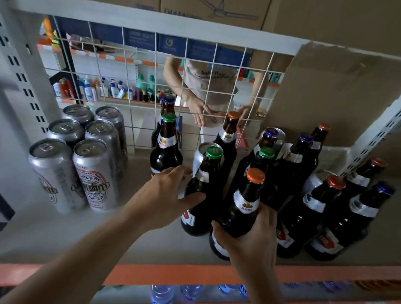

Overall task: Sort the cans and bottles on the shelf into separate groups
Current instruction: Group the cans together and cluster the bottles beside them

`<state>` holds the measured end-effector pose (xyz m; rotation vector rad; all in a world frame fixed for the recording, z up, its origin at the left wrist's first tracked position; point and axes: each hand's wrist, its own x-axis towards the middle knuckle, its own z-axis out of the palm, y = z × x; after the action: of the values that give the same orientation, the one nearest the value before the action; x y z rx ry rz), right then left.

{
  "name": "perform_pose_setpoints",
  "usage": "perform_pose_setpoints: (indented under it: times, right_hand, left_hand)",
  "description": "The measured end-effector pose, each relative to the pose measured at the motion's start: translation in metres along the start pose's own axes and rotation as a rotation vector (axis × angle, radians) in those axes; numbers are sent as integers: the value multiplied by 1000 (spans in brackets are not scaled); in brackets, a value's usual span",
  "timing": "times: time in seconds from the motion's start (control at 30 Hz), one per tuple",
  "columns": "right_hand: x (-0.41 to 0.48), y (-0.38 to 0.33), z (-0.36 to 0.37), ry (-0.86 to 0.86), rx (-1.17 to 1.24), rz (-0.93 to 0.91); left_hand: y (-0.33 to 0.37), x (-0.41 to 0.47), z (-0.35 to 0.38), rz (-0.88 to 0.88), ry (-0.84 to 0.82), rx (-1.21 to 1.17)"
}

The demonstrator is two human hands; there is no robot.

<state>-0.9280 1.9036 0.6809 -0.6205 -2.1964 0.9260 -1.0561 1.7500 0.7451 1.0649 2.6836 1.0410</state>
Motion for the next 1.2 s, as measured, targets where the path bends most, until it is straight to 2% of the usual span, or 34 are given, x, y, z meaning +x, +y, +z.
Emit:
perform_pose_setpoints:
  times: [0.1, 0.27, 0.47, 0.57, 0.67, 0.73, 0.8, 0.9, 1.03, 1.13, 1.2]
  right_hand:
    - [-2, 5, 3, 15, -19, 8]
    - [-4, 10, 7, 53, -21, 3]
    - [-7, 10, 9, 89, -59, 12]
    - [-9, 11, 10, 104, -57, -13]
    - [-12, 11, 13, 121, -31, -1]
    - [-13, 10, 12, 126, -1, -20]
    - [-14, 8, 9, 137, 29, -58]
    - [-11, -4, 0, 167, 70, -138]
    - [8, -37, -18, 286, 103, -223]
    - [25, -67, -27, 384, 111, -345]
    - [34, -80, -29, 407, 75, -449]
  left_hand:
    - [-2, 3, -2, -28, -11, -47]
    - [-4, 14, -12, -67, -35, -267]
    - [16, 52, -36, 94, 152, -88]
    - [29, 81, -44, 81, 72, -91]
    - [33, 104, -37, 8, -146, -30]
    - [32, 114, -29, -64, -321, -111]
    - [33, 115, -27, -129, -408, -191]
    - [36, 116, -25, -193, -419, -213]
    - [40, 112, -17, -308, -403, -485]
    - [42, 113, -11, -388, -355, -590]
    - [43, 112, -10, -383, -306, -483]
